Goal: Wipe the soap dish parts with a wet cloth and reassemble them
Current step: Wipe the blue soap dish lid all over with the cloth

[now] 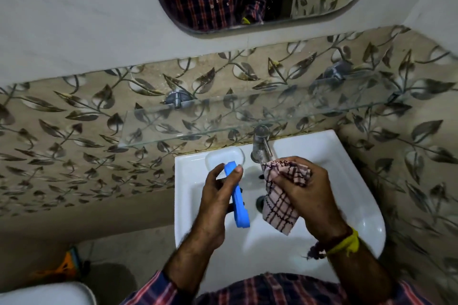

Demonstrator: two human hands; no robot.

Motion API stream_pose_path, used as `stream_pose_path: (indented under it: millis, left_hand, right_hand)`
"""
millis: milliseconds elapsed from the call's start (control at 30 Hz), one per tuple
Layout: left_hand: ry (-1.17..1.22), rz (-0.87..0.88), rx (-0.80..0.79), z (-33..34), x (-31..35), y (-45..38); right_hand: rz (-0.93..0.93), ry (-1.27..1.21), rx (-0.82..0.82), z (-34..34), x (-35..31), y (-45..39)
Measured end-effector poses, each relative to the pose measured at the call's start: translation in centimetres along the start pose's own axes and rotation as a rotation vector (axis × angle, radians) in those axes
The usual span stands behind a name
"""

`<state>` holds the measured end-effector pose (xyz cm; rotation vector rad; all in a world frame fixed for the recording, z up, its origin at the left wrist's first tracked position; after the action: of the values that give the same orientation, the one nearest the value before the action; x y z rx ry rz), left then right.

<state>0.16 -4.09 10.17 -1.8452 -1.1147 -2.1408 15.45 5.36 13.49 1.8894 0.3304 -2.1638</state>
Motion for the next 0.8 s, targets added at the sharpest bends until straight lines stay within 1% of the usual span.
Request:
stream_pose_path:
  millis: [133,267,333,400,533,600,733,800]
  left_hand:
    - [-0.032,-0.026,-0.017,-0.1,-1.3,1.4]
    - [0.058,-0.169,-0.066,-0.1,-3.1,2.5]
    - [0.092,-0.209,-0.051,-0.5,-3.8,2.8]
    - [0.064,-0.218,-0.019,-1.1,-4.4,3.0]
    - [0.032,-0.196,-0.005,-1.4,-5.1,3.5]
    - [-0.018,-0.146,0.000,-1.1,-5.0,3.8]
    - [-0.223,-0.001,-0.002,-1.0,-4.6,3.5]
    - [-0.315,0.006,0.043,-0.9,-4.4,3.5]
  right_hand:
    - [0.135,-0.067,0.022,-0.2,1.1,1.2]
    - [0.247,-0.170,0.078,-0.8,2.1,2.2]
    - [0.279,-0.181,0.106,-1.4,2.6,2.6]
    - [0.321,-0.193,0.137,-1.9,3.1,3.0]
    - [0.443,-0.269,0.199,-2.6,3.8,3.7]
    - [0.494,-0.281,0.208,-2.8,3.9,3.9]
    - [0.518,-0.301,0.221,-3.2,3.8,4.0]
    - [0.509,-0.321,0.224,-3.3,3.4,3.9]
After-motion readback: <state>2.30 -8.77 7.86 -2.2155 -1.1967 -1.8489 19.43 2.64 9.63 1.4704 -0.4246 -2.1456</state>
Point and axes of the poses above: each hand's wrist, its own y-axis away from the middle knuckle, its own z-axis out of the palm, x = y × z, the point moved 3 cm from there along -y, towards the middle knuckle, and after that the axes turned 12 degrees about -y, right-handed, at the moved point
